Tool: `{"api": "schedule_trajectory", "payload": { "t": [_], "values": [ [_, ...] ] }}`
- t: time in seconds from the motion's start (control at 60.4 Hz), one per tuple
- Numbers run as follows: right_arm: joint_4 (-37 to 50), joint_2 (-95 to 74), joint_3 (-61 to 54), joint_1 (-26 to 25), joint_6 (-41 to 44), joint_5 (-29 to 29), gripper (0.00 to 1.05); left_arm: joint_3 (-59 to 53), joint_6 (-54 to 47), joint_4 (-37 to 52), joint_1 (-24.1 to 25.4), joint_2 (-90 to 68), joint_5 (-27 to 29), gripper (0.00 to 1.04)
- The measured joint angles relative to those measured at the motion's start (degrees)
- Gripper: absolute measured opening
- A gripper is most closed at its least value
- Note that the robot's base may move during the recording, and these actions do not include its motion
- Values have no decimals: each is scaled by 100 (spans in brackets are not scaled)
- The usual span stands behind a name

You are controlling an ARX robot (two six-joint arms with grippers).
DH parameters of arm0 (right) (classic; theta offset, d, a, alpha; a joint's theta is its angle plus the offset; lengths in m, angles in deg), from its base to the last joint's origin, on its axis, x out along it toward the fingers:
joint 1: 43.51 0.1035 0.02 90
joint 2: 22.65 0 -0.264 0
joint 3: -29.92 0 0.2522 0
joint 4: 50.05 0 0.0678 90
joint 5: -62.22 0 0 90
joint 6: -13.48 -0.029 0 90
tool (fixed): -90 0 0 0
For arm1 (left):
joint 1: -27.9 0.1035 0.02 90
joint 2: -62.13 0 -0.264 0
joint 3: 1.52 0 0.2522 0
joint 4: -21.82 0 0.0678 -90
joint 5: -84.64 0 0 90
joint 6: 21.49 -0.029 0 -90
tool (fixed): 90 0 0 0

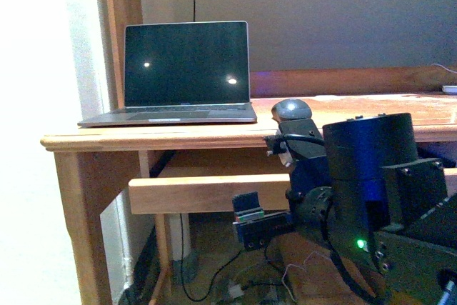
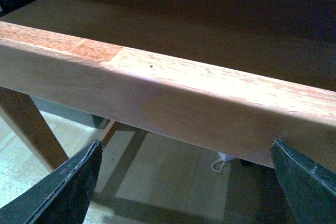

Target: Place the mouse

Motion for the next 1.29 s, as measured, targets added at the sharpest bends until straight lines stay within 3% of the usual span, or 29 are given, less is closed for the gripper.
{"api": "schedule_trajectory", "payload": {
  "t": [0.414, 0.696, 0.911, 1.143, 1.292],
  "values": [
    [-553, -649, 1158, 90, -24, 540, 97, 0, 0, 0, 0, 0, 0, 97],
    [-468, -656, 1163, 151, -72, 444, 97, 0, 0, 0, 0, 0, 0, 97],
    [-188, 564, -142, -286, -555, -9, 97, 0, 0, 0, 0, 0, 0, 97],
    [83, 2887, -2275, -1008, -1217, -1191, 97, 0, 0, 0, 0, 0, 0, 97],
    [-203, 4607, -3899, -1526, -1530, -1729, 97, 0, 0, 0, 0, 0, 0, 97]
  ]
}}
